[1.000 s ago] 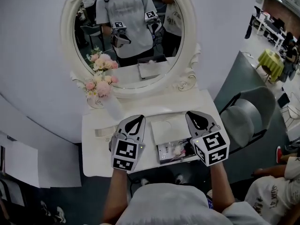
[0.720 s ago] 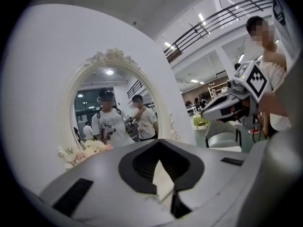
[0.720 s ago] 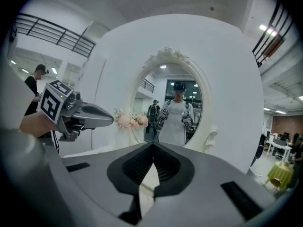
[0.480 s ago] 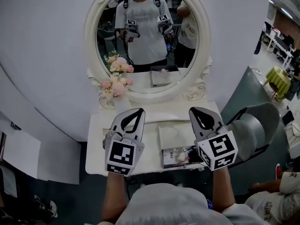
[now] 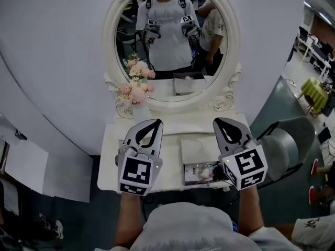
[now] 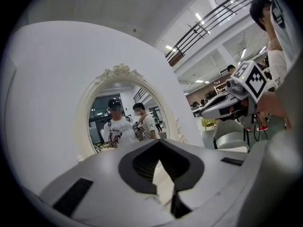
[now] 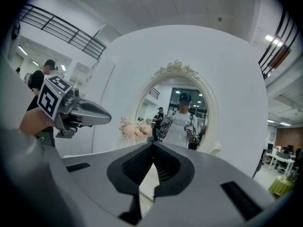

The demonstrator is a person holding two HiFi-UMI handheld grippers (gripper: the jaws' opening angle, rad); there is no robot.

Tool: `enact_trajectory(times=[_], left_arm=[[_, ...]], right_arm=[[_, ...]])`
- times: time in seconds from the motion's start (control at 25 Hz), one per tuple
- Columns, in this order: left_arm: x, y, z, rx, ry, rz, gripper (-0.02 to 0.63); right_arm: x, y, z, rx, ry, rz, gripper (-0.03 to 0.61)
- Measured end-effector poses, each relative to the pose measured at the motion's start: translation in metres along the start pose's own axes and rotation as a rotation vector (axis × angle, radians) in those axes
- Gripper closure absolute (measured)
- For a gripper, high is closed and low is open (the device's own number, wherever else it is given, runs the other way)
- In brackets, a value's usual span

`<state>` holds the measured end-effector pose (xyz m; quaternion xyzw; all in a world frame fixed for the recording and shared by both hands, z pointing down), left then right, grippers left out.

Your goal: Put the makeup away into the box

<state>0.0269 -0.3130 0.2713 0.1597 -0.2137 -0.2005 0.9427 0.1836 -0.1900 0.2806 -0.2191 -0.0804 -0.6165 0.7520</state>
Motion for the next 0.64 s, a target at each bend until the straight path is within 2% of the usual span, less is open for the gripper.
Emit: enact_trajectory(times=[0.64], left_arm=[[0.0022, 0.0095, 0.0054, 0.002, -0.016, 0.038, 0.597]], right_arm=[[-0.0017, -0.0009, 0.0078, 0.006, -0.021, 0.007, 0.578]])
Point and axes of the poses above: the fingertips, and each gripper's own axes: x forward along the fingers, y to its right, z out of its underside, the point moved 5 cm from there along -x, backward along the fingers, and after that the axes turned 15 degrees about -y, right-handed, at the moved point
